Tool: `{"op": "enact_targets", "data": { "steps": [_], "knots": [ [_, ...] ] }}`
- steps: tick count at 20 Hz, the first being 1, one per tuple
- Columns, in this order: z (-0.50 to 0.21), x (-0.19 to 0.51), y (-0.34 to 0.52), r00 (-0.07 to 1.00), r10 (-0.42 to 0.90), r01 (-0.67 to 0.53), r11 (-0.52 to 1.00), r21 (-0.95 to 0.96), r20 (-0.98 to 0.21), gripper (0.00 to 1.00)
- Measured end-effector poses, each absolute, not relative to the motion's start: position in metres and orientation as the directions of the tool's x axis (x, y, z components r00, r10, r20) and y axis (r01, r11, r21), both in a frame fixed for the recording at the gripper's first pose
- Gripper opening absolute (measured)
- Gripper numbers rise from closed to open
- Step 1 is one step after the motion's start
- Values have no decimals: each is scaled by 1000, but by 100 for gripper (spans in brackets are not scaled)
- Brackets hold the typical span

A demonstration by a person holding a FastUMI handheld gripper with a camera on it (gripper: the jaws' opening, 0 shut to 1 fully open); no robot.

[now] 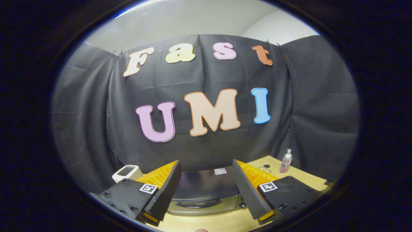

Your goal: Open the toaster oven, put the food inside, and close the toaster oven door.

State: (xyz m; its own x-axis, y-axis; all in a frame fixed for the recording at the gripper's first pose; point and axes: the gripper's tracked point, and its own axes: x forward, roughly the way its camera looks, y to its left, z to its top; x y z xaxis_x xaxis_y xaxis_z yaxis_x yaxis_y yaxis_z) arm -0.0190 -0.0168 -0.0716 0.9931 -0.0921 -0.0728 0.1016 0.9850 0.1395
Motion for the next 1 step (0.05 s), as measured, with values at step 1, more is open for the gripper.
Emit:
{"op": "enact_targets", "data": {
  "steps": [1],
  "knots": [
    [-63,-19,-14,994,-87,95,986,141,-59,98]
  ]
}}
